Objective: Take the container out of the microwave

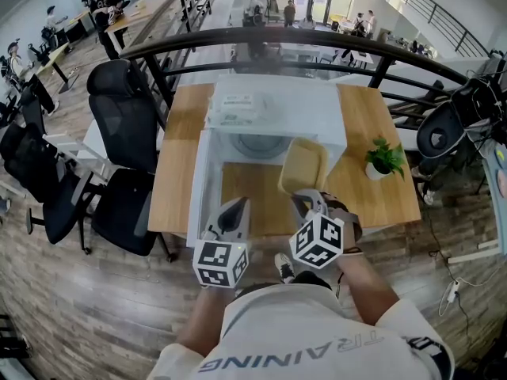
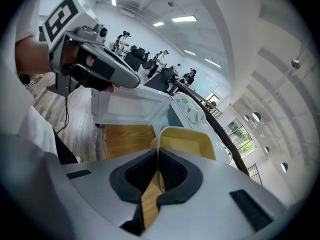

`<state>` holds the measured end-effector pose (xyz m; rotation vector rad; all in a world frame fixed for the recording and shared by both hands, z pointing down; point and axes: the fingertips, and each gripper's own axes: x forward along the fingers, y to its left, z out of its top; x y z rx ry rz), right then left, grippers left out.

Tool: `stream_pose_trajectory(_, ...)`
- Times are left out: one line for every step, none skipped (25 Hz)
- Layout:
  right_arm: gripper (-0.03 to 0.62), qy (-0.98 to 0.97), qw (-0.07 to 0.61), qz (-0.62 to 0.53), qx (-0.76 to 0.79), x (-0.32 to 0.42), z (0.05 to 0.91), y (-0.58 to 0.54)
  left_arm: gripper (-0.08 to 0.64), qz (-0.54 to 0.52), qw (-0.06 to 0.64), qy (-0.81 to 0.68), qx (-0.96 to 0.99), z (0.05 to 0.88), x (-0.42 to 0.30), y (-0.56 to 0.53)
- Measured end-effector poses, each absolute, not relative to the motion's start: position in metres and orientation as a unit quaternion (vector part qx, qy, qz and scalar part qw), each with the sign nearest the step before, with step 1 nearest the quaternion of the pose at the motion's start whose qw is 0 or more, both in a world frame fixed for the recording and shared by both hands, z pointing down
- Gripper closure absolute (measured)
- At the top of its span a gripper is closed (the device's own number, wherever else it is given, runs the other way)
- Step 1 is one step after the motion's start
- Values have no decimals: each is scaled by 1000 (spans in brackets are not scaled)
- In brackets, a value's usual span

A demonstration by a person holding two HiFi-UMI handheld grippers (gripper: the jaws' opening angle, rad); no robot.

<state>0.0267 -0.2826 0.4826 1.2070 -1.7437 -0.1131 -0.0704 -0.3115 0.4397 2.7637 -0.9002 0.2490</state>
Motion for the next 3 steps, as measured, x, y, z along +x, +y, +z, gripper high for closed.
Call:
stream_pose_trajectory(561, -717, 488, -47, 496, 26, 482, -282, 528, 85, 112, -306, 942, 439, -70, -311)
stream_pose_trajectory(561, -717, 488, -47, 496, 26, 481, -281, 528, 85, 112, -305, 942, 437, -71, -310)
stream_pose_trajectory(561, -717, 488, -47, 496, 26, 481, -280, 528, 84, 112, -304, 942, 436, -71, -309)
